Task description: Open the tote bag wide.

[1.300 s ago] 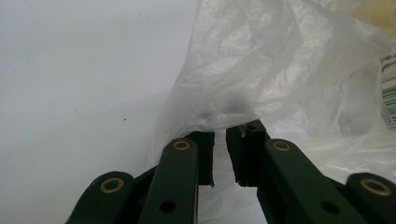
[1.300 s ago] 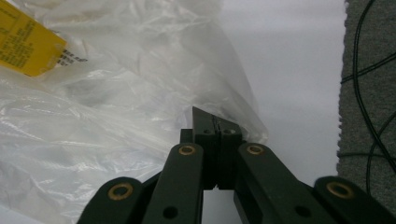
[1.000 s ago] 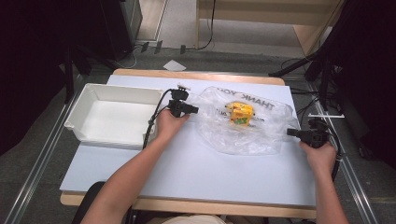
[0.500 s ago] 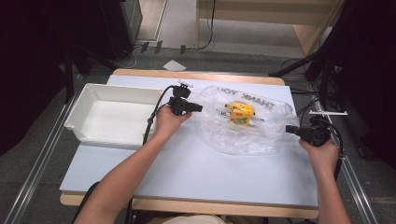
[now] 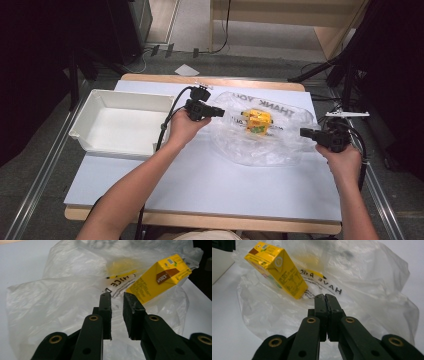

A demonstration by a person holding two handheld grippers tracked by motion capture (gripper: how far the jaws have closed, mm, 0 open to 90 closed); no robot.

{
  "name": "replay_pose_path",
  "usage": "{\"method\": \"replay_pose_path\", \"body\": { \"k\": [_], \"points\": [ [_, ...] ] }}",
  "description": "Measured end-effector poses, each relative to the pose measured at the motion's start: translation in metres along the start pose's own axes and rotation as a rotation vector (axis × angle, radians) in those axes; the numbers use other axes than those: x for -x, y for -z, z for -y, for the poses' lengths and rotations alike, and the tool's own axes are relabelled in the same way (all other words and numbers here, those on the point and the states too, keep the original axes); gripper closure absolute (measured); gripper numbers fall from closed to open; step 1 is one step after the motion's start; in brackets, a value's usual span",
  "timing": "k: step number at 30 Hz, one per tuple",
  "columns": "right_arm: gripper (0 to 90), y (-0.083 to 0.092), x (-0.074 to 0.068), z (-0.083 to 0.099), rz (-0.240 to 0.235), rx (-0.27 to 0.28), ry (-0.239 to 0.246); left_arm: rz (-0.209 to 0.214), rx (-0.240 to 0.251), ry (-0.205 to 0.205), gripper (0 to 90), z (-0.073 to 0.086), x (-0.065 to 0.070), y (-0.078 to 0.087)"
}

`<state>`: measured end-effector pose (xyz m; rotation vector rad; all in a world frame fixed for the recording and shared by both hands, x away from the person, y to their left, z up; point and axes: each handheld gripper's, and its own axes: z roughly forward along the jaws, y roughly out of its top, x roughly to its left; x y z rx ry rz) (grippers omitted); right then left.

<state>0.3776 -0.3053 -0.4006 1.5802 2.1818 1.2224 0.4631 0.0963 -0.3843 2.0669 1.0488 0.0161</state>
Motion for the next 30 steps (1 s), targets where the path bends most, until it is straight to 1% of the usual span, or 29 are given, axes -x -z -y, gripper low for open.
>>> {"method": "replay_pose_path", "body": {
  "k": [1,4,9,12,14,17,21,22,23,25,29,30],
  "points": [
    [90.0,-0.001,-0.002,-0.003,-0.001,0.004,0.0,0.003,0.002,-0.002,80.0,-0.001,0.002,-0.001],
    [90.0,-0.004,-0.009,-0.011,-0.002,0.013,0.023,-0.001,0.001,-0.023,81.8,-0.004,0.01,-0.005],
    [90.0,-0.01,-0.018,-0.021,-0.006,0.026,0.049,0.007,0.009,-0.028,82.5,-0.006,0.018,-0.01],
    [90.0,-0.013,-0.02,-0.026,-0.004,0.033,0.051,0.007,0.012,-0.033,82.8,-0.008,0.021,-0.012],
    [90.0,-0.016,-0.021,-0.03,-0.008,0.039,0.051,-0.004,0.009,-0.041,83.3,-0.011,0.023,-0.013],
    [90.0,-0.019,-0.023,-0.037,-0.009,0.053,0.056,0.001,0.021,-0.043,83.7,-0.015,0.028,-0.015],
    [90.0,-0.027,-0.026,-0.049,-0.01,0.077,0.068,0.005,0.03,-0.041,83.7,-0.016,0.034,-0.022],
    [90.0,-0.03,-0.027,-0.052,-0.008,0.087,0.063,0.007,0.026,-0.04,83.7,-0.016,0.035,-0.024],
    [90.0,-0.033,-0.027,-0.055,-0.007,0.097,0.072,0.007,0.027,-0.039,83.7,-0.016,0.036,-0.026],
    [90.0,-0.038,-0.027,-0.059,0.005,0.11,0.07,0.009,0.025,-0.04,83.7,-0.017,0.037,-0.028],
    [90.0,-0.045,-0.023,-0.068,0.019,0.111,0.039,-0.009,0.024,-0.058,84.1,-0.022,0.034,-0.028],
    [90.0,-0.047,-0.022,-0.069,0.028,0.109,0.042,-0.014,0.023,-0.053,84.3,-0.024,0.031,-0.028]
  ]
}}
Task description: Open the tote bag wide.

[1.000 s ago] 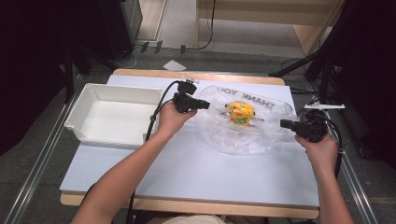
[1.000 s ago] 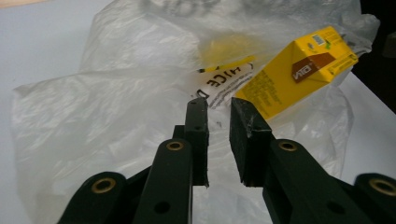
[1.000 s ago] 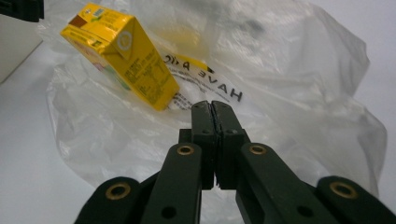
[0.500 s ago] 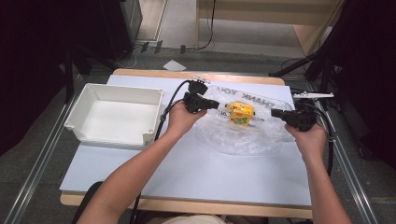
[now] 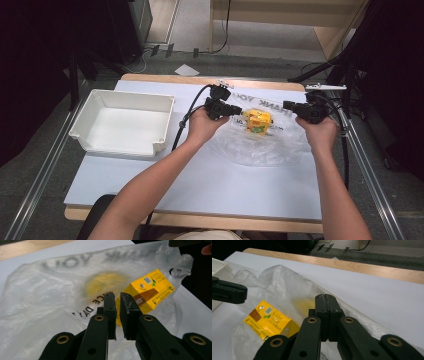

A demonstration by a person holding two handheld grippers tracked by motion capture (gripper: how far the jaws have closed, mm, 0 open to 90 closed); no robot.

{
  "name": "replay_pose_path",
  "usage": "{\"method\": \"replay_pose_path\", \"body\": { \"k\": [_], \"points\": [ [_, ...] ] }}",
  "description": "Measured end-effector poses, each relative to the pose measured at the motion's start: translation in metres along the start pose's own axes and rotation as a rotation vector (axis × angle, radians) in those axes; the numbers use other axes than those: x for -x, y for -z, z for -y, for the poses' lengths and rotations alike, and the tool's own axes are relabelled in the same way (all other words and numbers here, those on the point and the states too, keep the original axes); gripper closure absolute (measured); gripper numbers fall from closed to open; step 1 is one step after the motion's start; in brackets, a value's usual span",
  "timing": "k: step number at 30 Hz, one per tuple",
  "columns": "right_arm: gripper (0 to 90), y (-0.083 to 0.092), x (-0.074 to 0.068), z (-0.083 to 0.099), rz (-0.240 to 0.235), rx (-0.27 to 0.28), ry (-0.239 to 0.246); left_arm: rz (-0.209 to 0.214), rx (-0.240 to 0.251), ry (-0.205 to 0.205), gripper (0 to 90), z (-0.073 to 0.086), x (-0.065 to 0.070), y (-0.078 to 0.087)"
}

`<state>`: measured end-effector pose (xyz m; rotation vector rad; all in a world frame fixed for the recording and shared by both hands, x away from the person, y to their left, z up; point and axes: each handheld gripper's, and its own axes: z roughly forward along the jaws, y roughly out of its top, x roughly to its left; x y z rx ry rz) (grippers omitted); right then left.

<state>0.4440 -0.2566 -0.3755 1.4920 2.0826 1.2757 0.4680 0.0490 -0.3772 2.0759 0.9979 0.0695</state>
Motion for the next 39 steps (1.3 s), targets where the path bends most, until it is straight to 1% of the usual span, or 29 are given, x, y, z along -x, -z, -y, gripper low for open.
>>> {"method": "replay_pose_path", "body": {
  "k": [3,5,6,9,13,15,16,18,19,21,23,25,27,29,30,32,34,35,37,39],
  "points": [
    [90.0,-0.004,0.004,-0.003,0.014,-0.017,0.002,-0.007,-0.002,0.013,84.7,-0.004,-0.006,0.0],
    [90.0,-0.006,0.006,-0.005,0.02,-0.017,-0.004,-0.001,-0.004,0.016,84.8,-0.003,-0.007,0.0],
    [90.0,-0.008,0.007,-0.006,0.023,-0.017,-0.012,0.0,0.001,0.02,84.9,-0.001,-0.007,-0.001],
    [90.0,-0.013,0.009,-0.007,0.028,-0.021,-0.02,0.004,-0.005,0.014,84.9,0.005,-0.005,-0.004],
    [90.0,-0.02,0.007,-0.007,0.04,-0.023,-0.002,0.012,-0.014,0.02,84.8,0.01,-0.004,-0.008],
    [90.0,-0.023,0.008,-0.006,0.035,-0.025,-0.018,0.015,-0.015,0.022,84.8,0.013,-0.003,-0.009],
    [90.0,-0.025,0.007,-0.006,0.038,-0.023,-0.017,0.014,-0.015,0.026,84.8,0.015,-0.002,-0.01],
    [90.0,-0.027,0.007,-0.006,0.04,-0.026,-0.012,0.017,-0.02,0.02,84.7,0.018,-0.002,-0.012],
    [90.0,-0.029,0.007,-0.006,0.049,-0.029,-0.013,0.016,-0.023,0.022,84.7,0.02,-0.002,-0.014],
    [90.0,-0.033,0.009,-0.005,0.04,-0.033,-0.02,0.017,-0.027,0.037,84.6,0.025,-0.001,-0.019],
    [90.0,-0.04,0.008,-0.005,0.038,-0.042,-0.015,0.026,-0.038,0.04,84.5,0.029,0.0,-0.025],
    [90.0,-0.048,0.007,-0.004,0.04,-0.042,-0.006,0.025,-0.047,0.041,84.2,0.033,0.002,-0.032],
    [90.0,-0.057,0.006,-0.003,0.038,-0.048,-0.009,0.028,-0.052,0.045,83.9,0.036,0.003,-0.036],
    [90.0,-0.066,0.008,0.0,0.037,-0.065,-0.021,0.021,-0.054,0.039,83.9,0.038,0.003,-0.04],
    [90.0,-0.069,0.009,0.001,0.03,-0.077,-0.035,0.021,-0.06,0.045,83.9,0.039,0.002,-0.042],
    [90.0,-0.074,0.009,0.004,0.014,-0.091,-0.042,0.025,-0.065,0.048,83.7,0.041,0.001,-0.045],
    [90.0,-0.077,0.007,0.006,-0.012,-0.105,-0.031,0.03,-0.071,0.047,83.6,0.042,0.001,-0.047],
    [90.0,-0.078,0.006,0.007,-0.022,-0.108,-0.016,0.029,-0.077,0.045,83.5,0.043,0.002,-0.049],
    [90.0,-0.081,0.003,0.009,-0.021,-0.115,0.015,0.034,-0.085,0.043,83.3,0.047,0.004,-0.052],
    [90.0,-0.085,0.005,0.01,-0.02,-0.134,0.01,0.033,-0.088,0.042,83.2,0.052,0.004,-0.054]
  ]
}}
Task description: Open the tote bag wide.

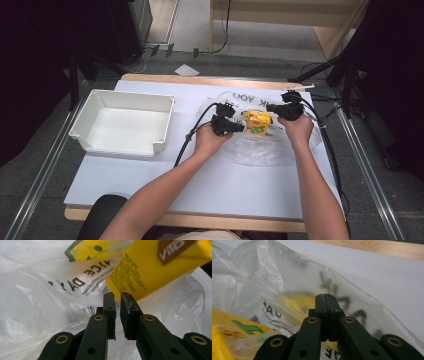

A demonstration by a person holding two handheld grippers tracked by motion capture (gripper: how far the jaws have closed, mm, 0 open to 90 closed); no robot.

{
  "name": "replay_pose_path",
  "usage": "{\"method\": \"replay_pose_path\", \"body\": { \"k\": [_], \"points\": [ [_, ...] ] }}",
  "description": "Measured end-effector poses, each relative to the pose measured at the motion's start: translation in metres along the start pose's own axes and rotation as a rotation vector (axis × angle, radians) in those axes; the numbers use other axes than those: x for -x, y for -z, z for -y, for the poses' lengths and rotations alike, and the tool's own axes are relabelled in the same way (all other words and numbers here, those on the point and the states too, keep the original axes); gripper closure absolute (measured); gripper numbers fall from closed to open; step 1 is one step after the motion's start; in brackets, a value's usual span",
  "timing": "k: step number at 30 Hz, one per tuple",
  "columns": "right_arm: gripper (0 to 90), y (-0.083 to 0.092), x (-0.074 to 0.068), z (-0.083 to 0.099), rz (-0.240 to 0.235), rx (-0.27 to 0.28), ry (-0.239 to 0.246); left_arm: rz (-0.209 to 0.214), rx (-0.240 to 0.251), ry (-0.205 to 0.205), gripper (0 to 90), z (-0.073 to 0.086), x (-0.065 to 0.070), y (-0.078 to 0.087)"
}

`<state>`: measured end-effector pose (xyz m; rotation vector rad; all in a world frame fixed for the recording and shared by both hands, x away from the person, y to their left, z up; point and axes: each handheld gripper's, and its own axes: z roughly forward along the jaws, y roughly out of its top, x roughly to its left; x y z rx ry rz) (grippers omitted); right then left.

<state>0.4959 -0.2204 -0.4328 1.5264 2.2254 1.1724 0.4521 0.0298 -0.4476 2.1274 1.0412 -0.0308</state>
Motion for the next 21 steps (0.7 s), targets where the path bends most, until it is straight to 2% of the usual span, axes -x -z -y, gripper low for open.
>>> {"method": "replay_pose_path", "body": {
  "k": [6,9,12,21],
  "points": [
    [90.0,-0.021,0.009,0.003,0.002,-0.04,-0.029,0.018,-0.007,0.01,82.8,0.015,0.0,-0.003],
    [90.0,-0.032,0.011,0.006,0.011,-0.06,-0.031,0.026,-0.02,-0.002,82.7,0.024,0.001,-0.002],
    [90.0,-0.039,0.015,0.008,0.023,-0.082,-0.054,0.03,-0.033,-0.007,82.7,0.034,0.005,-0.002],
    [90.0,-0.05,0.019,0.007,0.048,-0.079,-0.08,0.061,-0.037,-0.054,82.4,0.058,0.019,0.009]
  ]
}}
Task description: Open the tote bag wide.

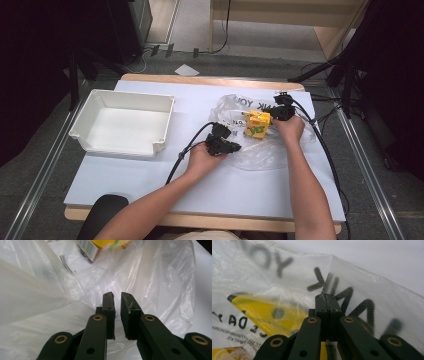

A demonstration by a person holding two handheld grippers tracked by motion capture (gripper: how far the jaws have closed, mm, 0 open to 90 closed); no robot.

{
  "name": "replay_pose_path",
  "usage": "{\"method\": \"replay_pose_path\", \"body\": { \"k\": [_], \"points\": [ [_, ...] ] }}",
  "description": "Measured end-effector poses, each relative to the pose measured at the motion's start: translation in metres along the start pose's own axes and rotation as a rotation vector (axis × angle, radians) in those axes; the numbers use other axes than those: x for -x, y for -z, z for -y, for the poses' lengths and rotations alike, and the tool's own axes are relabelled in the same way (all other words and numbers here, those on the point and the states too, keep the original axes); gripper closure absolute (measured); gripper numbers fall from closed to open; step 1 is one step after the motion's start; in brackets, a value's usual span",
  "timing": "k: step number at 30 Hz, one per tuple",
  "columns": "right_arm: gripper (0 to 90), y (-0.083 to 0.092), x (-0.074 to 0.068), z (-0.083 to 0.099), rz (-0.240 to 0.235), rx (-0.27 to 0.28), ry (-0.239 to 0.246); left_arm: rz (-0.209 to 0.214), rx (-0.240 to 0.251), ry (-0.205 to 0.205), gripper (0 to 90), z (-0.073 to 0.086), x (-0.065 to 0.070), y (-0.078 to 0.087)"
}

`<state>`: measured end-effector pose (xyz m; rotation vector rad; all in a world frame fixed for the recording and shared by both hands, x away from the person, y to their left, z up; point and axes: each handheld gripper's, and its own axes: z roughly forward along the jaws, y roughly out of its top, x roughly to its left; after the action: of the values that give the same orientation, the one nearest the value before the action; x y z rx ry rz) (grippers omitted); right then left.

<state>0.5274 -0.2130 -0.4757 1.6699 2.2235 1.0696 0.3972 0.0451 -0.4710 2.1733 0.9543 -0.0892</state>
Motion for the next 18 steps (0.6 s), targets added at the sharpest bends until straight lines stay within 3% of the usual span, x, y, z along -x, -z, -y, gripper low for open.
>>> {"method": "replay_pose_path", "body": {
  "k": [4,9,18],
  "points": [
    [90.0,-0.002,0.001,-0.003,0.02,0.012,0.024,0.019,0.011,-0.001,82.4,0.007,0.004,0.002],
    [90.0,-0.006,0.002,-0.007,0.023,0.016,-0.016,0.032,0.005,-0.003,82.4,0.013,0.004,0.006],
    [90.0,-0.01,0.002,-0.01,0.039,0.037,-0.013,0.055,-0.006,0.001,82.1,0.021,0.003,0.014]
  ]
}}
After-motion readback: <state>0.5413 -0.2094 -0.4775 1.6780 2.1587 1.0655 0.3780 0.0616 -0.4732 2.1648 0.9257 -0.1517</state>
